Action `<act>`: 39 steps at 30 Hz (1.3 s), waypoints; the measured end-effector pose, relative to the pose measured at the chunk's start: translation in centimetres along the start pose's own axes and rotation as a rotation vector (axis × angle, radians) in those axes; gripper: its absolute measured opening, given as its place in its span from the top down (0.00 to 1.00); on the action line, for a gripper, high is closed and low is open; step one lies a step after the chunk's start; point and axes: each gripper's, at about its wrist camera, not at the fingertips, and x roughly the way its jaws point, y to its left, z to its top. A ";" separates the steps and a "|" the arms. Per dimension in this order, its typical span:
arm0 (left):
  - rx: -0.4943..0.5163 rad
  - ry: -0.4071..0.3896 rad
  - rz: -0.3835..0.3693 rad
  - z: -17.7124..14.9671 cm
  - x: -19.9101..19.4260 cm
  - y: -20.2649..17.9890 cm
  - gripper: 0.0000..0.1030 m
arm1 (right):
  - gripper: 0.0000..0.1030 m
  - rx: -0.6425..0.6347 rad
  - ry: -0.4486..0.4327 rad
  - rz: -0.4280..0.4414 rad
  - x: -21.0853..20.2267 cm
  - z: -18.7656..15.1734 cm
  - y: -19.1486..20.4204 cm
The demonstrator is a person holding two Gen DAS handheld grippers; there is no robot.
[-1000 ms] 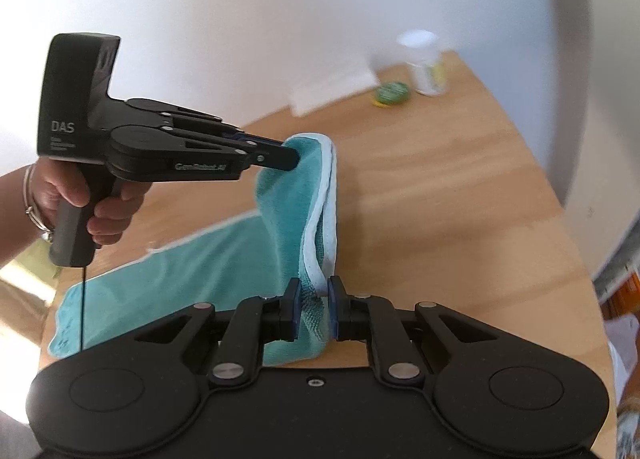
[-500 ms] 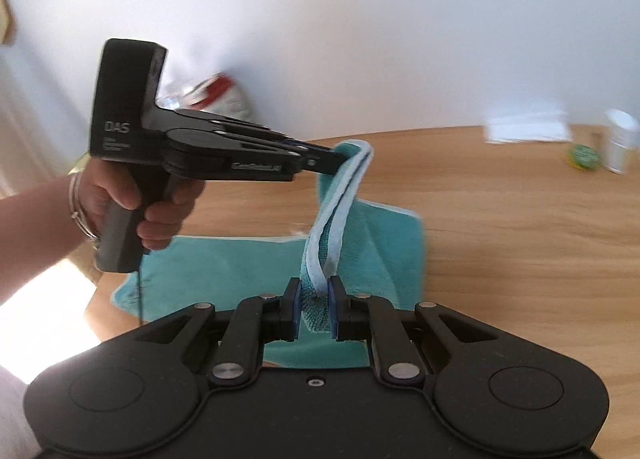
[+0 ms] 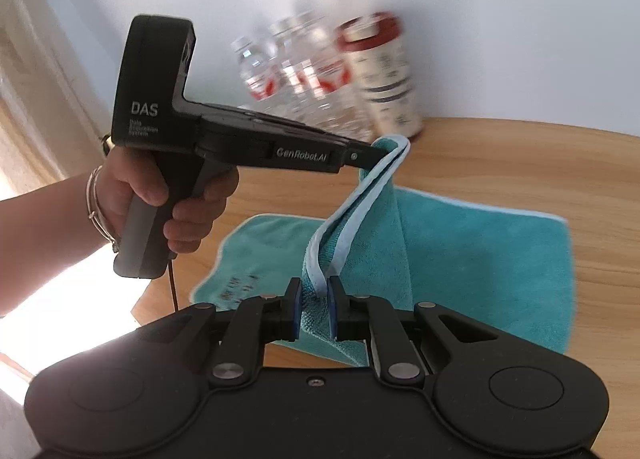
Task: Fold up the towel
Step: 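Lift the gripped towel end with both grippers and carry it over the towel, then open both grippers and lay the towel end down onto the towel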
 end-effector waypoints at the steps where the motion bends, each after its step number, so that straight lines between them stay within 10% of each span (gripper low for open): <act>1: -0.013 -0.001 0.006 -0.6 -0.7 1.3 0.93 | 0.86 -0.005 0.004 0.005 0.8 0.2 0.9; 25: -0.149 0.099 0.085 -10.2 -3.1 15.6 0.93 | 0.86 -0.252 0.265 0.049 16.6 1.5 12.7; 39: -0.274 0.121 0.153 -13.4 -5.6 19.3 0.90 | 0.77 -0.289 0.298 0.097 15.9 1.9 13.3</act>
